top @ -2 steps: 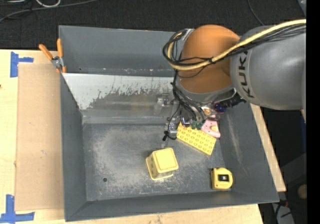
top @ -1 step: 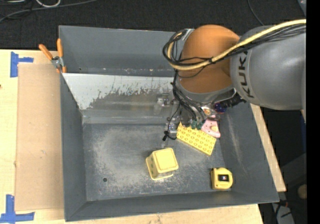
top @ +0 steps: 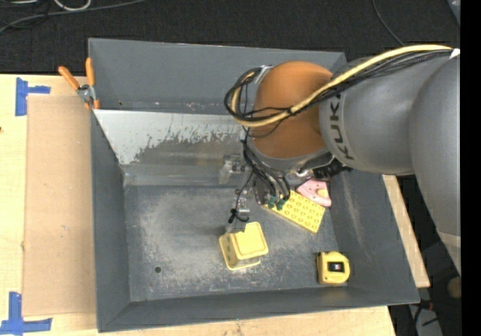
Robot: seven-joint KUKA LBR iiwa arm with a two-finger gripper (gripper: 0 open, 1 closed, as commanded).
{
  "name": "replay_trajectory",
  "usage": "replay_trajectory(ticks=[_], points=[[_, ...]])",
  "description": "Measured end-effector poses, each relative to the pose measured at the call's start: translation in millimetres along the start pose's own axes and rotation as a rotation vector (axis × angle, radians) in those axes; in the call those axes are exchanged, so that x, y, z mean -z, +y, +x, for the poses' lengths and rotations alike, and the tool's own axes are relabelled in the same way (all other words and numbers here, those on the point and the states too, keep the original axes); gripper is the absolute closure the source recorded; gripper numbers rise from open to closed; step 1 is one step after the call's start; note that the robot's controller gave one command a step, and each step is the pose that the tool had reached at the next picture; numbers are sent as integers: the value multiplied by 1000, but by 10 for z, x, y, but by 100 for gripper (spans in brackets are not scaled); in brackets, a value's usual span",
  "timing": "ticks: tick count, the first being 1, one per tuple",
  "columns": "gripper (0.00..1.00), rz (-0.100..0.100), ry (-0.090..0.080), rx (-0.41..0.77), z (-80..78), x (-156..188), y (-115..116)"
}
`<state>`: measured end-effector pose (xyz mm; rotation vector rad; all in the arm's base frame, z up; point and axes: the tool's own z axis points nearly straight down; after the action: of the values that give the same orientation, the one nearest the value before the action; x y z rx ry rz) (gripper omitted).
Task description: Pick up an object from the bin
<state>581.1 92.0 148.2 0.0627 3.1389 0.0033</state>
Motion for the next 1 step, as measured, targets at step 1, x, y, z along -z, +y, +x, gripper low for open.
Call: replay_trajectory(ticks=[1], points=[[0,0,-4,31,-163,-418,-32]])
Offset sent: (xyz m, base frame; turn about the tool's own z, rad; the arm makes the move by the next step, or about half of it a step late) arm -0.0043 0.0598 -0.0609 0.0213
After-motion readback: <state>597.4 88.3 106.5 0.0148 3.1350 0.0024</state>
